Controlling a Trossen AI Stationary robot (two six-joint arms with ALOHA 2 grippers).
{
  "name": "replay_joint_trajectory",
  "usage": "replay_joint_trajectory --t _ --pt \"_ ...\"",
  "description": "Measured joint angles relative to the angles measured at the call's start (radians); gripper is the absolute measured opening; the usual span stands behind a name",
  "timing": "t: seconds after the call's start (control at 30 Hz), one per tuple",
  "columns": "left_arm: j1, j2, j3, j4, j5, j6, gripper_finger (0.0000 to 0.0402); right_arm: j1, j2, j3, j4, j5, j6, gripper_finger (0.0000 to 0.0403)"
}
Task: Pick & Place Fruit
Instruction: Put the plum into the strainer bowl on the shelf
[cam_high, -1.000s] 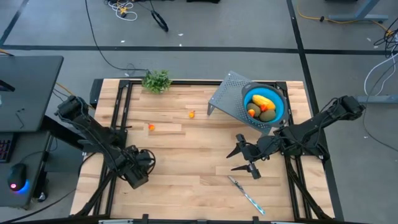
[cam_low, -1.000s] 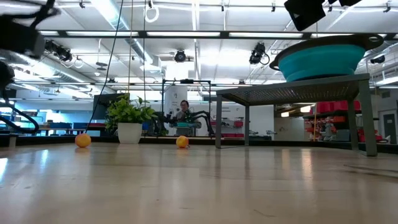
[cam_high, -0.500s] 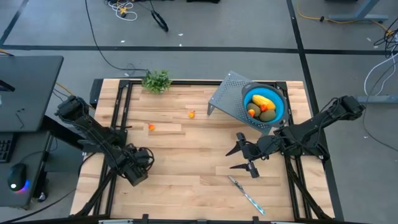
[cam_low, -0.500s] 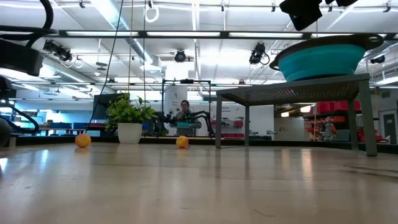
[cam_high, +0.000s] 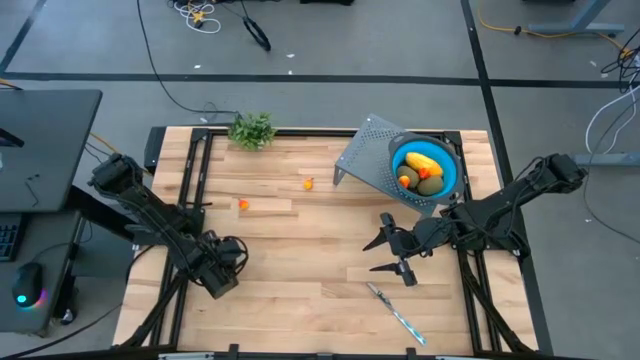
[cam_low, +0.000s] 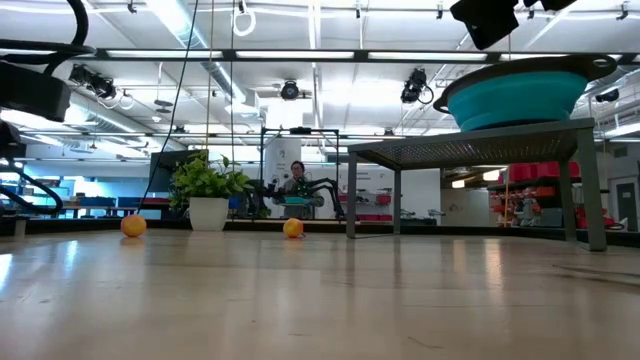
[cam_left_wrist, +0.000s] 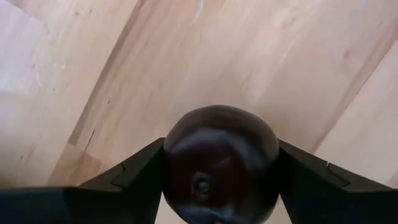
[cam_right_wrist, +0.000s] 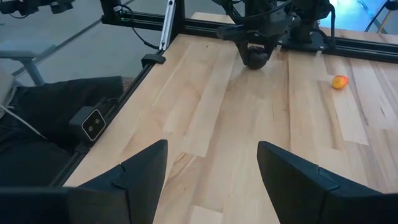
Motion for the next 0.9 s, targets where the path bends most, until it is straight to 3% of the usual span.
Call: replay_joint_trajectory --t 0.2,0.47,0.6,0.73,0.9 --pt "0.027 0.001 0.044 0.007 -0.013 0.035 0.0263 0.000 0.000 0.000 0.004 0.027 0.000 0.0259" --pt "0.128 0.001 0.235 0.139 -0.333 0.371 0.0268 0.005 0.004 -0.008 0.113 0.071 -0.068 0.0259" --pt "0.182 0.001 0.269 0.414 -0.459 0.630 0.0262 0.013 0.032 -0.044 0.273 0.069 -0.220 0.0259" --pt "0.207 0.001 0.258 0.702 -0.534 1.002 0.0278 0.011 0.085 -0.048 0.394 0.072 -0.331 0.0259" --pt "0.207 0.002 0.236 0.816 -0.748 1.427 0.0279 -0.010 0.137 -0.048 0.519 0.215 -0.170 0.0259"
